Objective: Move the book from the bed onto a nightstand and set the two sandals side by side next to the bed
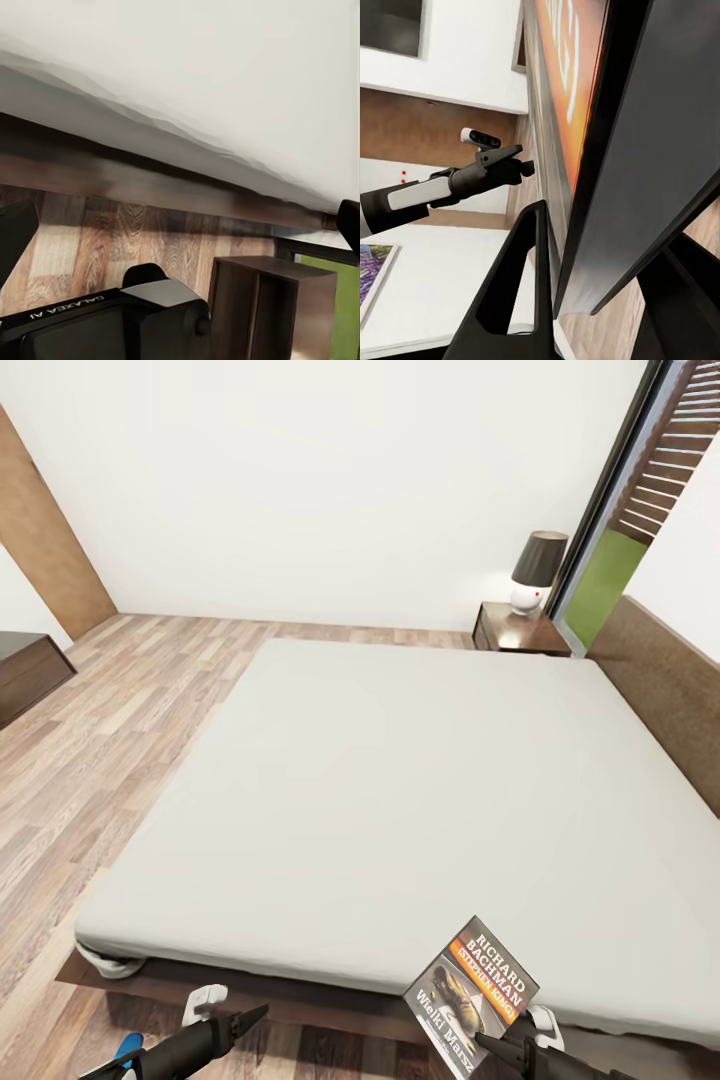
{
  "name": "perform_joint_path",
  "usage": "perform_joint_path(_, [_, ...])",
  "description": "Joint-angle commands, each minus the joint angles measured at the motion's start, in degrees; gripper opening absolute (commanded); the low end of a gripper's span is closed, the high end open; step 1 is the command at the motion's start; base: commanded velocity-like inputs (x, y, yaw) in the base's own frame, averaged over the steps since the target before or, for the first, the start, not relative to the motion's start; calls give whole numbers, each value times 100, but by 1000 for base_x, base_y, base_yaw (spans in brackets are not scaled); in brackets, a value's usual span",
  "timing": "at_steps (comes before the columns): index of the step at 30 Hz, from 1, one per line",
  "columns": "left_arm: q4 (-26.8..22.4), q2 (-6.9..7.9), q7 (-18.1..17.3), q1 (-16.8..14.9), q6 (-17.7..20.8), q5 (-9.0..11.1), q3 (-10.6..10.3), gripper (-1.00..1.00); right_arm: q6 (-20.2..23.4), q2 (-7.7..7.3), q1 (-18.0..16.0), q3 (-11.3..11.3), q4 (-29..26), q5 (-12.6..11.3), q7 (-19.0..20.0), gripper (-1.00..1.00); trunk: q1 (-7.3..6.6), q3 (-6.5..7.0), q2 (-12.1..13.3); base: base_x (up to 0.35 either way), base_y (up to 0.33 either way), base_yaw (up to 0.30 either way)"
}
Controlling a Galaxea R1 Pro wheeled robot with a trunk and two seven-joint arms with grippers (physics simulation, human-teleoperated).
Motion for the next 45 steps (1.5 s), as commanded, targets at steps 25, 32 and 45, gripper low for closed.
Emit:
perform_joint_path(25, [-3,7,-4,-2,49,60,-31,100,0,-2,-3,42,9,-41,14,-100,1,122,-4,0,0,1])
perform_joint_path(32, [-3,7,-4,-2,49,60,-33,100,0,-2,-3,42,9,-41,14,-100,1,187,-4,0,0,64])
perform_joint_path(45, [-3,7,-4,-2,49,60,-34,100,-14,-2,-3,42,9,-41,14,-100,1,308,-4,0,0,87])
